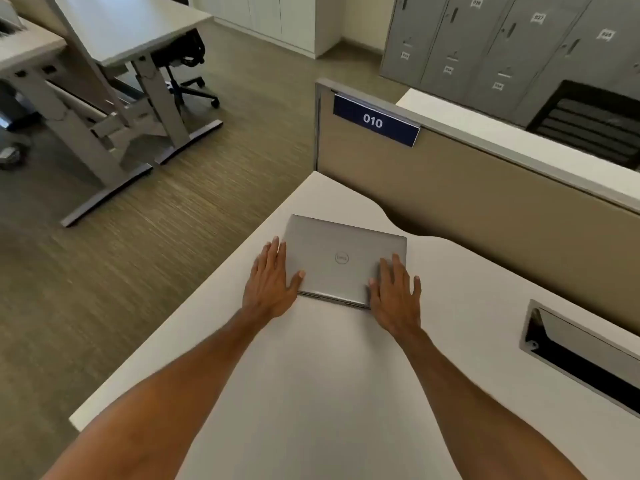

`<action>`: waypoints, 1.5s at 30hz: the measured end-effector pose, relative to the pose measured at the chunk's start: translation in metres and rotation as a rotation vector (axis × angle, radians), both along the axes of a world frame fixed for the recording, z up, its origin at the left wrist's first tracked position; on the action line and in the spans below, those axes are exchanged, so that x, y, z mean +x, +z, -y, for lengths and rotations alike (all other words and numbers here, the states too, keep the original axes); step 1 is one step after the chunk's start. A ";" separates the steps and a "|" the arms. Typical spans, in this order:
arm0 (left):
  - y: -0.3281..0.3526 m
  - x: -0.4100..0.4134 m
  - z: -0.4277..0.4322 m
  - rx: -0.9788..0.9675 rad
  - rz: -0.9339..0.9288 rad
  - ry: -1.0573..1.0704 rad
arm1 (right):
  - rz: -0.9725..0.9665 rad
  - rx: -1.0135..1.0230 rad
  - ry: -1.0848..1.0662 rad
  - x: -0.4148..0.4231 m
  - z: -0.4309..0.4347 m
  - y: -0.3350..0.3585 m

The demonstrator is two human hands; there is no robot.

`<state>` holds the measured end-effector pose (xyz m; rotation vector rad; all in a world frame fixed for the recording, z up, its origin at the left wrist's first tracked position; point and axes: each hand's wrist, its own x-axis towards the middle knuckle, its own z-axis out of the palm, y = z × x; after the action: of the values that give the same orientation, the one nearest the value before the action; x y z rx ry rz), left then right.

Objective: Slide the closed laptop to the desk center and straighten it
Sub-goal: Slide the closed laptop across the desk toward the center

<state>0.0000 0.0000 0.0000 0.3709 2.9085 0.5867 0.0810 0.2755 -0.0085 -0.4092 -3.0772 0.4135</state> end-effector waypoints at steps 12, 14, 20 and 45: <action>-0.004 -0.036 -0.028 0.100 0.124 0.158 | -0.054 -0.035 -0.366 -0.038 -0.001 -0.008; -0.002 -0.042 -0.036 0.139 0.137 0.259 | -0.063 -0.110 -0.514 -0.044 -0.002 -0.003; 0.008 -0.063 -0.047 0.321 0.250 0.487 | -0.007 -0.280 -0.662 -0.053 -0.009 0.004; 0.004 -0.087 -0.009 1.045 0.667 0.767 | 0.108 -0.947 -0.979 -0.070 -0.045 0.023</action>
<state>-0.0875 0.0094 0.0043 -0.7481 1.7948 1.8572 0.0108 0.3207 0.0143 -1.7906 -2.0844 1.6910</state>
